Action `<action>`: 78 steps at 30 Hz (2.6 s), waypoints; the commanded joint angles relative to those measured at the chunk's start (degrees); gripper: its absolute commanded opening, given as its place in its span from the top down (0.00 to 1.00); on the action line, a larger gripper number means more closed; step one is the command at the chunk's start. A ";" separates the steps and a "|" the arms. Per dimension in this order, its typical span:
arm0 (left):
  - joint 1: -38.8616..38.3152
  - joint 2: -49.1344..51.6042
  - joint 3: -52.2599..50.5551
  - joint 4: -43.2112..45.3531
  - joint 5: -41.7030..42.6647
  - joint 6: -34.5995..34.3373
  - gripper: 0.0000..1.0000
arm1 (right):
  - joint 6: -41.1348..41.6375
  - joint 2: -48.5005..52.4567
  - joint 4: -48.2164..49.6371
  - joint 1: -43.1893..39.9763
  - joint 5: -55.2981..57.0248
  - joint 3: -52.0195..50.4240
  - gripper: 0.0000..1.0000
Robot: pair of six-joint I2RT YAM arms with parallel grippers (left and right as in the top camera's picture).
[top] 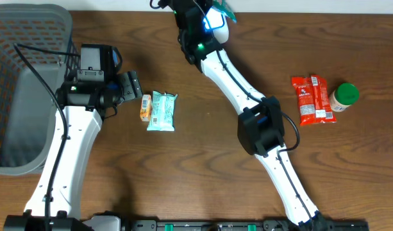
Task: Scan the item barcode
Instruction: 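Hold the gloves pack under the white scanner with the right gripper, then carry the gloves pack right and lower it beside the red items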
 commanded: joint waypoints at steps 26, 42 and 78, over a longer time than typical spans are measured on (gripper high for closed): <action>0.04 0.15 0.74 -0.17 -0.70 -0.11 0.15 | 9.11 4.72 1.46 2.47 -0.55 0.46 0.98; 0.04 0.15 0.74 -0.17 -0.70 -0.11 0.15 | 31.32 -6.21 -16.41 -0.46 -11.93 0.46 0.99; 0.04 0.15 0.74 -0.17 -0.70 -0.11 0.15 | 42.91 -32.17 -87.97 -35.80 -64.63 -25.64 0.99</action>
